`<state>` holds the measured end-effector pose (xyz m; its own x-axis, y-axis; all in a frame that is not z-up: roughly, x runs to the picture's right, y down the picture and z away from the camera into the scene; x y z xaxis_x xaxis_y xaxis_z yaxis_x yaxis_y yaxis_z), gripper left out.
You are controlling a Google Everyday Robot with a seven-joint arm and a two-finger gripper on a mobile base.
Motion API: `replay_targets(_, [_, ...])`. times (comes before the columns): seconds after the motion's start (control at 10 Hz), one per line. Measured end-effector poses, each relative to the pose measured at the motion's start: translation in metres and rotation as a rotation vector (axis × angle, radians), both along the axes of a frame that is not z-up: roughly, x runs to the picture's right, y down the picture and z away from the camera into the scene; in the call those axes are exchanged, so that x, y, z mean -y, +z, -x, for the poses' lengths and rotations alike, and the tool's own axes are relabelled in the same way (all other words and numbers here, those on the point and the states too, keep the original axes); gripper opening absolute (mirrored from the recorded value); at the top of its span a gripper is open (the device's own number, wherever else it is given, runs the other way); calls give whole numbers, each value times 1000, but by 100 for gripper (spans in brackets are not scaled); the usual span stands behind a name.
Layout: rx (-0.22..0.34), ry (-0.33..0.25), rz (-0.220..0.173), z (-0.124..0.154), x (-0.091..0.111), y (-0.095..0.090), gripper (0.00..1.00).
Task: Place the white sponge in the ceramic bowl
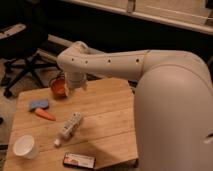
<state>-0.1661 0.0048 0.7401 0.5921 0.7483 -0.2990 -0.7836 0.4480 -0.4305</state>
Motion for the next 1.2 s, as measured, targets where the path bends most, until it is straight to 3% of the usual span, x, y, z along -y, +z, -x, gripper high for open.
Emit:
replay_targets(0.1, [49,-50,-14,8,2,-1,65])
replay_targets(0.2, [129,-146,-41,24,4,-2,65])
replay_targets(0.5, [245,-375,-118,65,10,2,65])
replay_targets(0.8, [288,-456,-153,100,20,11,65])
replay_targets(1.2, [270,-474,-123,109,45,49,65])
